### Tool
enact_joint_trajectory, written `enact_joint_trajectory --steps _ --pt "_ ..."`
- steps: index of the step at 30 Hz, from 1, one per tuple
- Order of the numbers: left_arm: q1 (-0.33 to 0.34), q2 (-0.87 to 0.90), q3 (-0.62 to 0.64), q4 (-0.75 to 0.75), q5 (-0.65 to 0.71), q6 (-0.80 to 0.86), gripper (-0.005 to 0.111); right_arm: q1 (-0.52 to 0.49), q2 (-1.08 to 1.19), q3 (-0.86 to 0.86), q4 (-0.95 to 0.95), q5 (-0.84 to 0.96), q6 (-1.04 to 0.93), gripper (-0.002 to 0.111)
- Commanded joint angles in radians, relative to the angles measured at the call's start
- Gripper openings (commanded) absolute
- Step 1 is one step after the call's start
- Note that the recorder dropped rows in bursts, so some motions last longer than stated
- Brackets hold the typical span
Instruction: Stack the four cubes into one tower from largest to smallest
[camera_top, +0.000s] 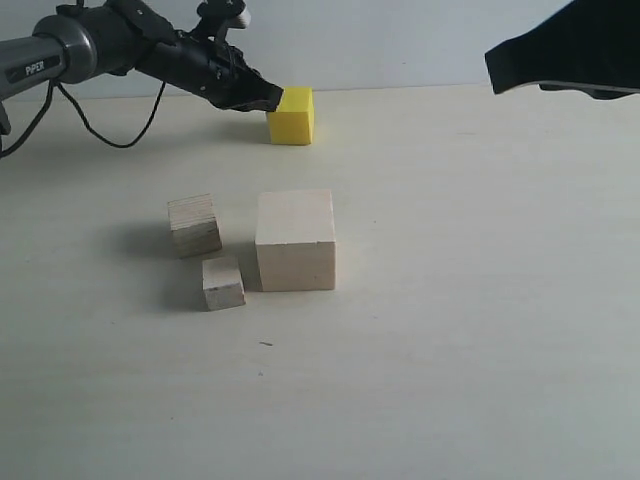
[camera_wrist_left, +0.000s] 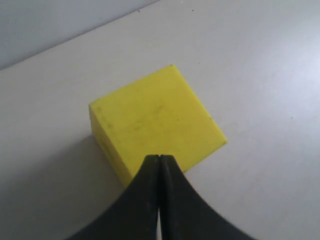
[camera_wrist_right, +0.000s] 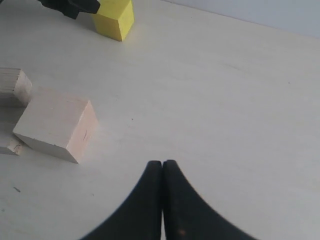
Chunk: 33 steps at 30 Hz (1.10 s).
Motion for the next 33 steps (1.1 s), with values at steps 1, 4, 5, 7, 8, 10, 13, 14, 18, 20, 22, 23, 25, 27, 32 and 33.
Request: enact_joint_trajectory --steps 1,4,5,7,8,10,13,14,18,20,22,23,25,27,32,33 --pt "0.012 0.022 0.014 0.079 0.071 -0.022 0.0 -0.002 -0.006 0.004 -0.006 -0.035 -0.004 0.0" --pt "0.012 0.02 0.014 0.075 0.064 -0.022 0.0 -0.002 -0.005 0.004 -0.006 -0.031 -0.004 0.0" --pt "0.012 0.02 0.014 0.075 0.064 -0.022 0.0 -0.002 -0.005 0.004 -0.006 -0.031 -0.004 0.0" --pt "0.012 0.02 0.014 0.075 0.079 -0.022 0.0 -0.002 -0.005 0.004 -0.006 -0.031 -0.004 0.0" --pt "0.012 0.02 0.014 0.075 0.084 -0.022 0.0 -0.002 -0.005 0.004 -0.008 -0.031 -0.004 0.0" --pt "0.012 0.02 0.014 0.075 0.097 -0.022 0.0 -0.002 -0.005 0.004 -0.011 -0.031 -0.01 0.0" --pt "0.021 0.02 0.014 0.077 0.127 -0.022 0.0 -0.002 -0.005 0.004 -0.015 -0.031 -0.009 0.0" --pt "0.025 0.018 0.014 0.077 0.134 -0.022 0.0 -0.002 -0.005 0.004 -0.015 -0.031 -0.009 0.0" --pt "0.036 -0.009 0.014 0.052 0.121 -0.016 0.0 -0.002 -0.005 0.004 -0.015 -0.031 -0.009 0.0" --pt "0.036 -0.036 0.014 0.024 0.081 0.013 0.0 -0.002 -0.005 0.004 -0.015 -0.035 -0.01 0.0" --pt "0.036 -0.059 0.014 -0.02 0.037 0.055 0.0 -0.002 -0.005 0.004 -0.015 -0.037 -0.01 0.0" --pt "0.036 -0.068 0.014 -0.043 0.014 0.074 0.0 -0.002 -0.005 0.004 -0.015 -0.039 -0.01 0.0" --pt "0.034 -0.079 0.014 -0.068 -0.024 0.092 0.0 -0.002 -0.005 0.004 -0.015 -0.042 -0.01 0.0" --pt "0.034 -0.086 0.014 -0.068 -0.034 0.092 0.0 -0.002 0.004 0.004 -0.037 -0.045 -0.01 0.0" --pt "0.053 -0.089 0.014 -0.058 0.056 0.046 0.0 -0.018 0.077 0.004 -0.255 -0.138 0.071 0.0" --pt "0.057 -0.09 0.014 -0.058 0.094 0.035 0.0 -0.033 0.089 0.004 -0.269 -0.177 0.09 0.0"
